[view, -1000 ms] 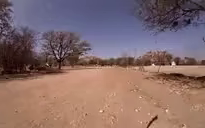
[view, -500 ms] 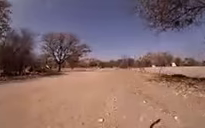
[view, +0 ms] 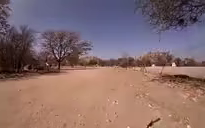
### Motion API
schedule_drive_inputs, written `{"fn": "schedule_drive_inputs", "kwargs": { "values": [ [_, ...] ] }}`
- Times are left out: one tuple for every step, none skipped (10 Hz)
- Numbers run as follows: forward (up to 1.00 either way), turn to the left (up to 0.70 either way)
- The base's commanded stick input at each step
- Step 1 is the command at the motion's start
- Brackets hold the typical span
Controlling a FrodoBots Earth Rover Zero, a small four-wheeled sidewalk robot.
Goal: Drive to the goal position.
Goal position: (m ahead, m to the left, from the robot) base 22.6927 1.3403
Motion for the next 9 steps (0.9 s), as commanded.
{"fn": "schedule_drive_inputs", "kwargs": {
  "values": [
    [0.5, 0.0],
    [0.5, 0.0],
    [0.5, 0.0],
    [0.5, 0.0],
    [0.5, 0.0],
    [0.5, 0.0],
    [0.5, 0.0],
    [0.5, 0.0],
    [0.5, 0.0]
  ]
}}
